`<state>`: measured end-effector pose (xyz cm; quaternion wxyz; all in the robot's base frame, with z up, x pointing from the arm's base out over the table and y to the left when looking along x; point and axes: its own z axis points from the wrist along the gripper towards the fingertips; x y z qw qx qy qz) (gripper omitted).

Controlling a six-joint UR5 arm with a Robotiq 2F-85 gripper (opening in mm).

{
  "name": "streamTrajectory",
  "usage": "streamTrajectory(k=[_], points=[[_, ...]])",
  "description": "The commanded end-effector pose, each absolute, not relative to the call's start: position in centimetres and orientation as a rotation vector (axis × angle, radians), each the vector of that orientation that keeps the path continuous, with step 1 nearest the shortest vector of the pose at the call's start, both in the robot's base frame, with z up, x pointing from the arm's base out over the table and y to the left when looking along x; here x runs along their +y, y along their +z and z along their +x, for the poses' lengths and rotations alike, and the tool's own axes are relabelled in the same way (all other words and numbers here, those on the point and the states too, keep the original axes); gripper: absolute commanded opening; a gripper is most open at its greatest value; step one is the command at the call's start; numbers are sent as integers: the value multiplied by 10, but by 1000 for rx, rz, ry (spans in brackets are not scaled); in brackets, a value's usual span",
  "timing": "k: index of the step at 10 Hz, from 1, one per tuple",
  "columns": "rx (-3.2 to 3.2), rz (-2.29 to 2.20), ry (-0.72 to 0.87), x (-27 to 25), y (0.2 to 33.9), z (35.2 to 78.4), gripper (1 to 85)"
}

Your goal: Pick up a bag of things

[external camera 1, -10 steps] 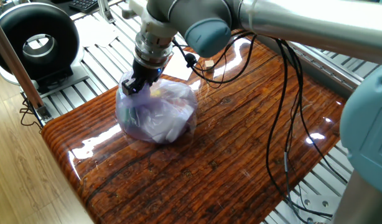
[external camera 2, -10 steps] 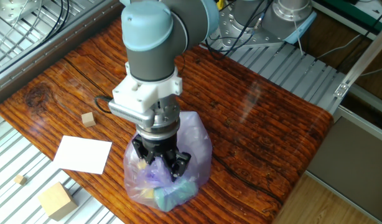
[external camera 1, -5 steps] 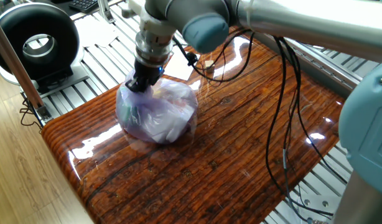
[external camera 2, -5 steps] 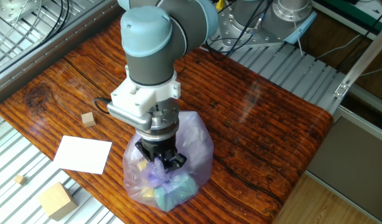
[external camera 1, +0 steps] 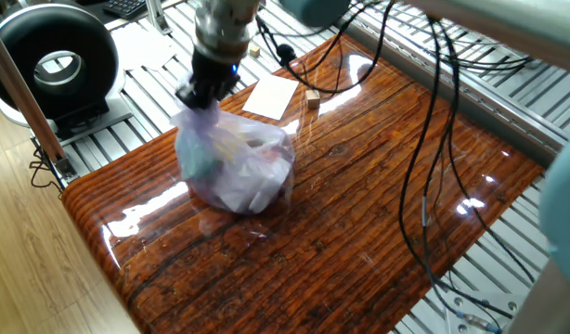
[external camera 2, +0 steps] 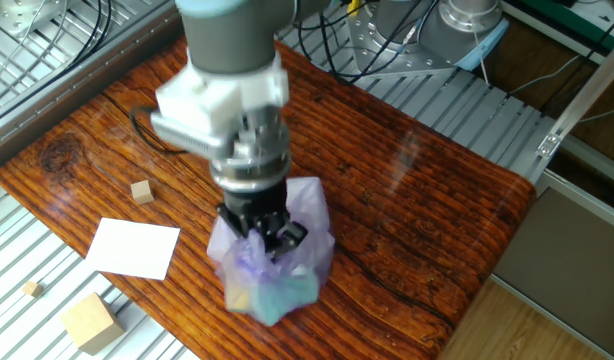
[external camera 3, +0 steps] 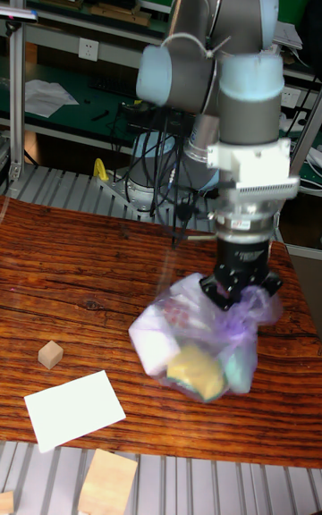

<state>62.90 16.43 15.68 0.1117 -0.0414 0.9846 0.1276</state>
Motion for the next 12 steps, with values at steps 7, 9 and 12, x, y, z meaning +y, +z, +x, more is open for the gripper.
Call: streamTrajectory(k=[7,9,12], points=[[2806,111,820,218,255,600,13],[2801,111,865,219,271,587,13],[2765,131,987,228,304,560,13]])
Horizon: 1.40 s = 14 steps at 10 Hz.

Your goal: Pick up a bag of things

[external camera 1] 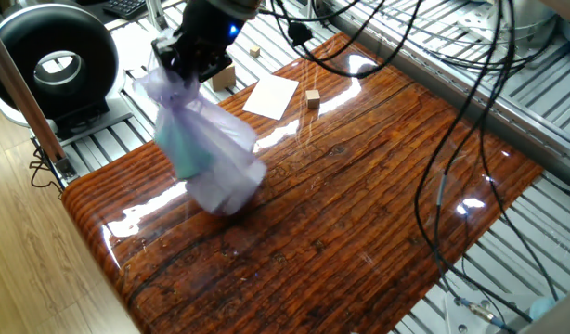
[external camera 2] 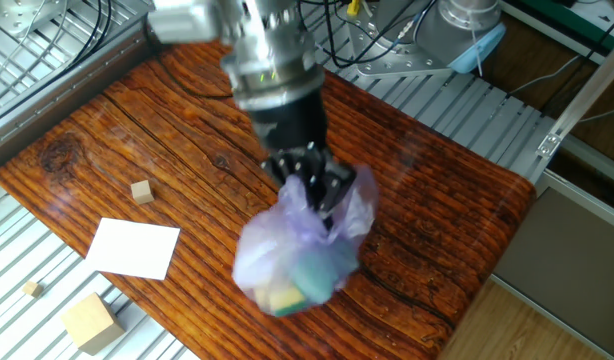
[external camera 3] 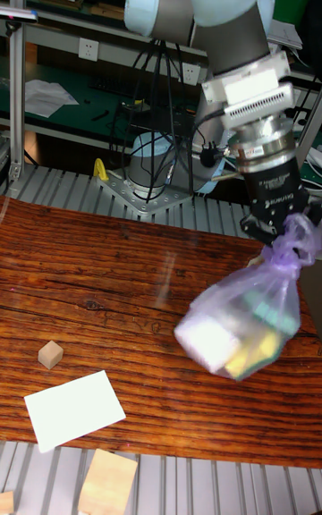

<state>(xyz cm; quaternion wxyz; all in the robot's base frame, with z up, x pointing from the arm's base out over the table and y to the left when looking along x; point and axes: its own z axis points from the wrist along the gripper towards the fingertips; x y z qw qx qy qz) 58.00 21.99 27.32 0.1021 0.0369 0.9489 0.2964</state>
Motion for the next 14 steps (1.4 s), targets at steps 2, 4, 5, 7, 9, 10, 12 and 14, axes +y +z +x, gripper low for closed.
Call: streamTrajectory(k=[2,4,5,7,9,10,12,14], points=[[2770,124,974,226,309,546,13],[2789,90,918,218,307,535,13],[2790,94,923,218,309,531,13],[2813,36,814,206,303,521,13],[2826,-14,699,195,298,515,13],[2832,-19,684,194,297,511,13],[2840,-32,657,190,295,509,13],[2856,-53,598,180,291,508,13]])
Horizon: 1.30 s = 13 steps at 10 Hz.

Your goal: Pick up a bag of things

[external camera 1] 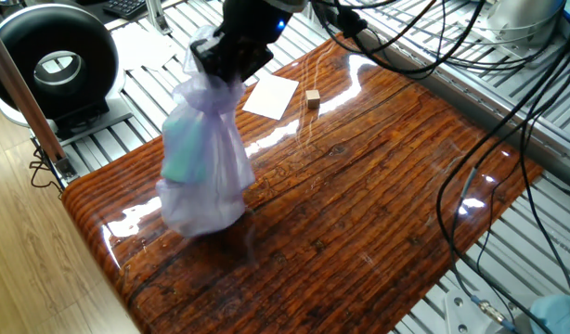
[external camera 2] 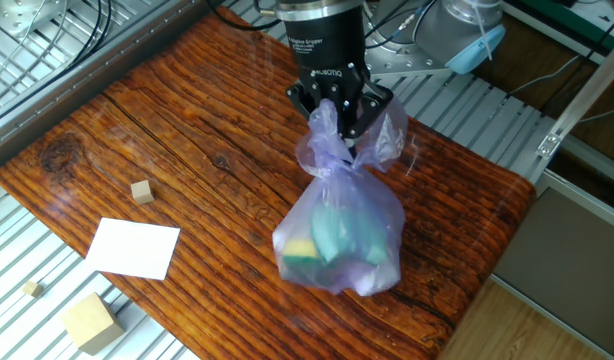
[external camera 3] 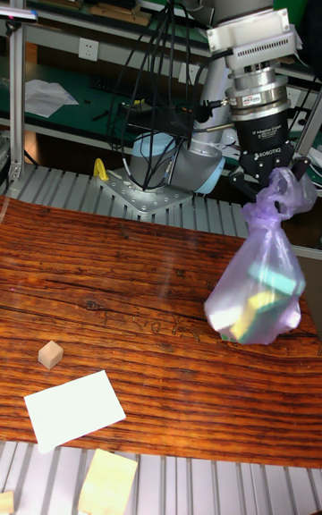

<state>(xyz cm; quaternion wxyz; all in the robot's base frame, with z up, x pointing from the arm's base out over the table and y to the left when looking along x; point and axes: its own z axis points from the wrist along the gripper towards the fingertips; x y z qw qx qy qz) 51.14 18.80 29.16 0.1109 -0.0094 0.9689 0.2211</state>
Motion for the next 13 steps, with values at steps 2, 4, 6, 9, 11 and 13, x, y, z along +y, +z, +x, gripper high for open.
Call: streamTrajectory(k=[2,4,6,9,11,13], points=[[2856,-48,596,181,291,508,13],[2857,-53,566,176,289,509,13],[2860,-86,470,160,283,512,13],[2848,-116,369,144,280,517,13],[2841,-117,345,139,279,519,13],[2832,-104,358,139,280,521,13]])
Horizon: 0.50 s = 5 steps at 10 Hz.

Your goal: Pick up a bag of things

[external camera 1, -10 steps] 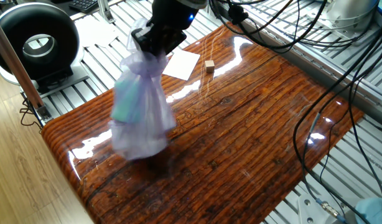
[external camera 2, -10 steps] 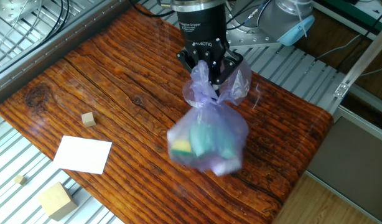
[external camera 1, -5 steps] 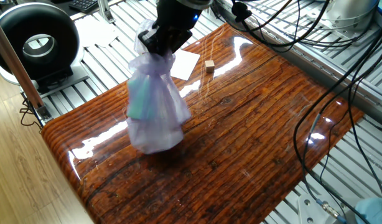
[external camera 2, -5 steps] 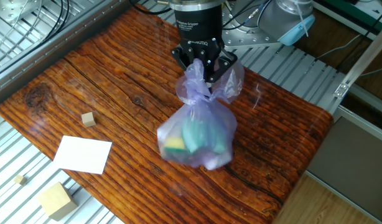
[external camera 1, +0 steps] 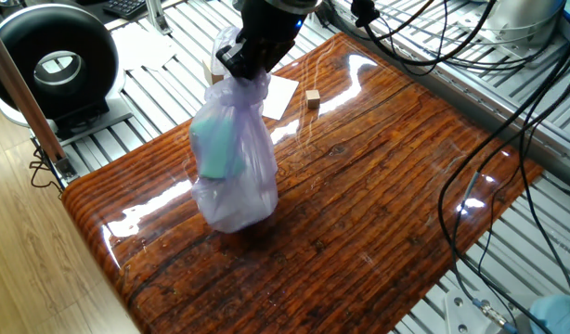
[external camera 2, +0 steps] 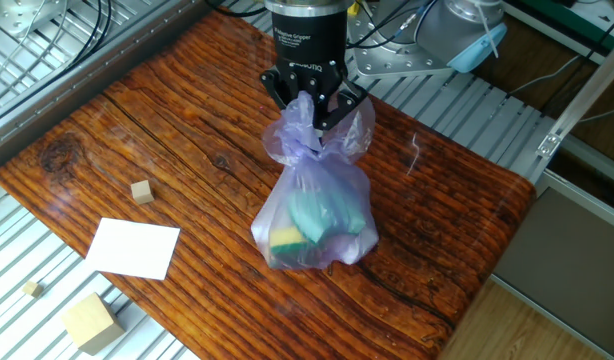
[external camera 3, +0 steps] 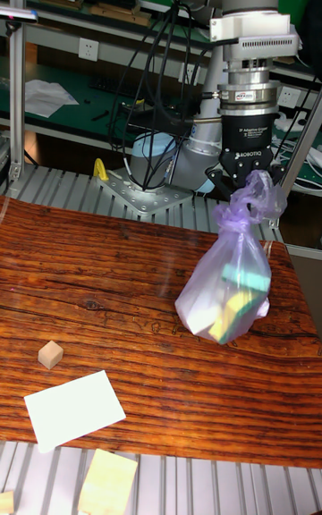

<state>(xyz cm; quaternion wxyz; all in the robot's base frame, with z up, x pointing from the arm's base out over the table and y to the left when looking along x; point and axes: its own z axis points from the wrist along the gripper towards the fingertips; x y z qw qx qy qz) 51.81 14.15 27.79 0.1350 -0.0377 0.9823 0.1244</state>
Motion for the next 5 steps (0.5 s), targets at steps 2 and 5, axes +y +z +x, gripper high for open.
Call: streamTrajectory(k=[2,5], points=[[2825,-100,385,144,281,522,13],[2825,-99,392,145,282,521,13]])
